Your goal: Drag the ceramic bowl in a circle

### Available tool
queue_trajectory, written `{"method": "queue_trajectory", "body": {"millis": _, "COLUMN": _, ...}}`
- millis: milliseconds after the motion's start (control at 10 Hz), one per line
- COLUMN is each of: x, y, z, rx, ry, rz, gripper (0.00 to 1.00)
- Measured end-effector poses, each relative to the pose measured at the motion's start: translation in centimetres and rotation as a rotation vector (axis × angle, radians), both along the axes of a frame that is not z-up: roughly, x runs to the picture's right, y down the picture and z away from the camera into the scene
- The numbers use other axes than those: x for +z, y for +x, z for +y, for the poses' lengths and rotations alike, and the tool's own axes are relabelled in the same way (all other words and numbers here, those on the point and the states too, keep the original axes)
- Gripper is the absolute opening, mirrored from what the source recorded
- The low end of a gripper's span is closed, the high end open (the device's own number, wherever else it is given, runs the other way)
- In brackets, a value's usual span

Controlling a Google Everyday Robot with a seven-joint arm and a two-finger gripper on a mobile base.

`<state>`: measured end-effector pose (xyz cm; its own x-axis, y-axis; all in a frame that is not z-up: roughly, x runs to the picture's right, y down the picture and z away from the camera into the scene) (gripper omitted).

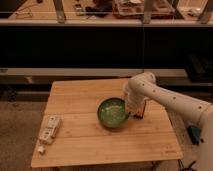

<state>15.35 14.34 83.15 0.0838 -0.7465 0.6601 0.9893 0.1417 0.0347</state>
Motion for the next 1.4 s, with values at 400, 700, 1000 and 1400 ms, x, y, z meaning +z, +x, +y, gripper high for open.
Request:
{"method": "queue_trajectory", "body": {"millis": 400, "x": -8.2, "y": -3.0, "z": 6.1, "rx": -0.122, "ry": -0.063, "rz": -0.200, "gripper": 0.00}}
{"method": "queue_trajectory", "body": {"millis": 700, "x": -11.1, "y": -9.2, "z": 8.1, "rx": -0.163, "ry": -0.068, "rz": -0.373, "gripper": 0.00}}
{"method": "queue_trajectory", "body": {"millis": 1000, "x": -10.6, "y": -16.1, "z": 7.4, "rx": -0.170, "ry": -0.050, "rz": -0.487, "gripper": 0.00}}
{"method": "queue_trajectory", "body": {"millis": 1400, "x": -6.1, "y": -20.6, "z": 5.0, "rx": -0.187, "ry": -0.003, "rz": -0.457, "gripper": 0.00}}
